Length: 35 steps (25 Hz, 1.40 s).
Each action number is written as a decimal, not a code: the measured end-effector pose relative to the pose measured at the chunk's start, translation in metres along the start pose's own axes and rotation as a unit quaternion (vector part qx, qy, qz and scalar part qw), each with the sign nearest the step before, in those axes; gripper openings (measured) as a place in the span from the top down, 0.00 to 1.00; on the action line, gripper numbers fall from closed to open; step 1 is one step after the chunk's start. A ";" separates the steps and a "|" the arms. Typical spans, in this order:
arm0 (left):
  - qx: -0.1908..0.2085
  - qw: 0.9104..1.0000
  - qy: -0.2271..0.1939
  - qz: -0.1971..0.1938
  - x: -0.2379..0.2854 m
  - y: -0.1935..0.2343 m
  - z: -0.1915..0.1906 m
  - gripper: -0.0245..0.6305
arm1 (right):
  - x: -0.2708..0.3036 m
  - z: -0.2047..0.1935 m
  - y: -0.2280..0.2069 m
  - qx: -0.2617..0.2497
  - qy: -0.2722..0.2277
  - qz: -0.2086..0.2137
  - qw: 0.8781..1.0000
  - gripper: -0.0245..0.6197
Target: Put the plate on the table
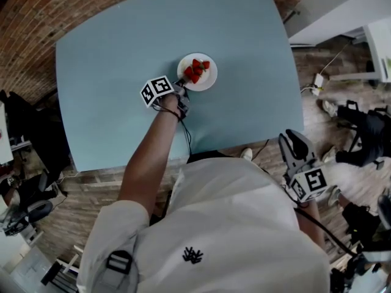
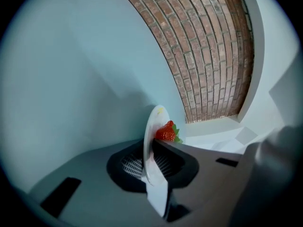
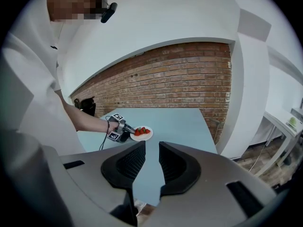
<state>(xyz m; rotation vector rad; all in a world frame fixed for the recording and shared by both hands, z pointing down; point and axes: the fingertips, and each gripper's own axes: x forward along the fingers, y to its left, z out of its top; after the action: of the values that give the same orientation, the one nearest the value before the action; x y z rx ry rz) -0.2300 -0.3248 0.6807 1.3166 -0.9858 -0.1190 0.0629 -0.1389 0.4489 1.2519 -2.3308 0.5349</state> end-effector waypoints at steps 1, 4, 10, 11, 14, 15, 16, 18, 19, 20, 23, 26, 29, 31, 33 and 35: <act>0.005 1.000 0.000 0.006 0.000 0.000 0.000 0.92 | 0.000 -0.001 -0.001 0.000 -0.001 0.000 1.000 0.82; 0.018 1.000 0.002 0.022 0.001 0.001 0.002 0.91 | -0.001 -0.003 -0.003 0.002 -0.003 -0.003 1.000 0.82; 0.052 0.996 0.010 0.067 0.001 -0.001 0.003 0.88 | -0.001 -0.005 -0.005 0.014 -0.005 -0.003 1.000 0.82; 0.061 0.995 0.012 0.077 0.001 -0.001 0.004 0.88 | 0.000 -0.005 -0.006 0.016 -0.006 -0.003 1.000 0.82; 0.090 0.990 0.018 0.107 0.001 -0.001 0.004 0.86 | 0.001 -0.006 -0.006 0.021 -0.006 -0.005 1.000 0.82; 0.099 0.988 0.020 0.117 0.000 -0.001 0.005 0.85 | 0.001 -0.006 -0.006 0.023 -0.007 -0.005 1.000 0.82; 0.109 0.986 0.021 0.127 0.000 -0.002 0.005 0.85 | 0.001 -0.006 -0.007 0.025 -0.008 -0.005 1.000 0.82; 0.129 0.980 0.021 0.147 0.001 -0.002 0.005 0.83 | -0.001 -0.007 -0.008 0.029 -0.010 -0.007 0.999 0.82; 0.139 0.977 0.022 0.157 0.001 -0.003 0.005 0.83 | -0.002 -0.008 -0.010 0.031 -0.011 -0.008 0.999 0.82; 0.153 0.974 0.023 0.168 0.001 -0.003 0.006 0.82 | -0.002 -0.009 -0.011 0.033 -0.012 -0.009 0.999 0.82; 0.198 0.959 0.027 0.200 0.001 -0.004 0.007 0.80 | -0.007 -0.012 -0.015 0.037 -0.015 -0.012 0.999 0.82; 0.227 0.949 0.027 0.218 0.000 -0.006 0.006 0.79 | -0.013 -0.015 -0.017 0.040 -0.019 -0.015 0.999 0.82; 0.261 0.934 0.022 0.242 -0.003 -0.005 0.014 0.78 | -0.013 -0.015 -0.016 0.041 -0.019 -0.017 0.999 0.82; 0.294 0.918 0.014 0.266 -0.007 -0.003 0.022 0.78 | -0.013 -0.015 -0.016 0.041 -0.019 -0.018 0.999 0.82; 0.310 0.910 0.005 0.276 -0.008 -0.003 0.025 0.78 | -0.014 -0.016 -0.017 0.040 -0.019 -0.018 0.999 0.82; 0.304 0.913 -0.003 0.273 -0.008 -0.002 0.025 0.78 | -0.017 -0.017 -0.018 0.039 -0.019 -0.018 0.999 0.82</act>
<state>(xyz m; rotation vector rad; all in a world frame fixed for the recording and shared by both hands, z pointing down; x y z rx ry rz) -0.2505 -0.3389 0.6732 1.5345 -1.4274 0.6626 0.0899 -0.1280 0.4564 1.3471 -2.3339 0.5993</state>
